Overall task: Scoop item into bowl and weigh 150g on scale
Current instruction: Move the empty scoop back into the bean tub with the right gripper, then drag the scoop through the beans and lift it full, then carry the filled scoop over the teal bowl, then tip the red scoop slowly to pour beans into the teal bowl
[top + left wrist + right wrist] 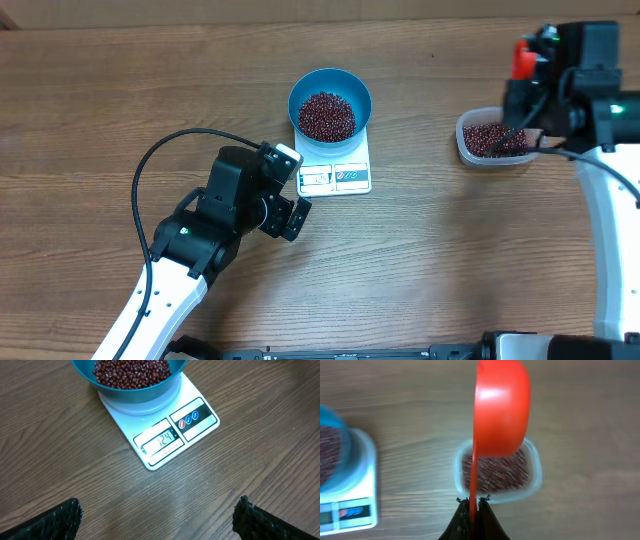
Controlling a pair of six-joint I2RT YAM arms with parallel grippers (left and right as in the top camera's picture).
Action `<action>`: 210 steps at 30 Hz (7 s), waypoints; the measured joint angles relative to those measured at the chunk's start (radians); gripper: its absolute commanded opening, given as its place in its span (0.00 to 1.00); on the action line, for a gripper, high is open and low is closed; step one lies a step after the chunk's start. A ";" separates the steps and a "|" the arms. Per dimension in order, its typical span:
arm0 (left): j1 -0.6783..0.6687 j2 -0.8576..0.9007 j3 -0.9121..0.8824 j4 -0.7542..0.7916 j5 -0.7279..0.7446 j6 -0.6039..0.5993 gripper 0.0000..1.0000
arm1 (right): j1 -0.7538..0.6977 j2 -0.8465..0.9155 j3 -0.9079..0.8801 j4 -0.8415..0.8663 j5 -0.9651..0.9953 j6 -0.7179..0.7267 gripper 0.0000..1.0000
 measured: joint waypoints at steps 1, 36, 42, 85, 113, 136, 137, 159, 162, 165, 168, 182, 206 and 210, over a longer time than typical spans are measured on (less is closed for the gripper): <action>0.000 0.000 0.000 0.000 0.000 0.000 1.00 | -0.018 0.002 -0.013 0.002 0.001 0.003 0.04; 0.000 0.000 0.000 0.000 0.000 0.000 1.00 | -0.053 0.354 -0.164 0.094 0.160 0.071 0.04; 0.000 0.000 0.000 0.000 0.000 0.000 1.00 | -0.053 0.357 -0.164 0.105 0.147 0.061 0.04; 0.000 0.000 0.000 0.000 0.000 0.000 0.99 | -0.287 0.448 -0.164 0.021 -0.649 -0.089 0.04; 0.000 0.000 0.000 0.000 0.000 0.000 0.99 | -0.513 0.448 -0.164 -0.107 -0.987 -0.248 0.04; 0.000 0.000 0.000 0.000 0.000 0.000 0.99 | -0.524 0.448 -0.164 -0.374 -1.317 -0.630 0.04; 0.000 0.000 0.000 0.000 0.000 0.000 1.00 | -0.518 0.448 -0.164 -0.383 -1.327 -0.649 0.04; 0.000 0.000 0.000 0.000 0.000 0.000 0.99 | -0.232 0.448 -0.164 -0.298 -1.448 -0.697 0.04; 0.000 0.000 0.000 0.000 0.000 0.000 1.00 | -0.194 0.448 -0.164 -0.198 -1.450 -0.628 0.04; 0.000 0.000 0.000 0.000 0.000 0.000 1.00 | -0.156 0.448 -0.164 -0.090 -1.437 -0.527 0.04; 0.000 0.000 0.000 0.000 0.000 0.000 1.00 | -0.109 0.448 -0.164 -0.005 -1.408 -0.420 0.04; 0.000 0.000 0.000 0.000 0.000 0.000 0.99 | 0.123 0.448 0.003 0.137 -1.182 -0.080 0.04; 0.000 0.000 0.000 0.000 0.000 0.000 1.00 | 0.334 0.448 0.029 0.262 -0.768 0.088 0.04; 0.000 0.000 0.000 0.000 0.000 0.000 1.00 | 0.341 0.448 0.029 0.282 -0.727 0.090 0.04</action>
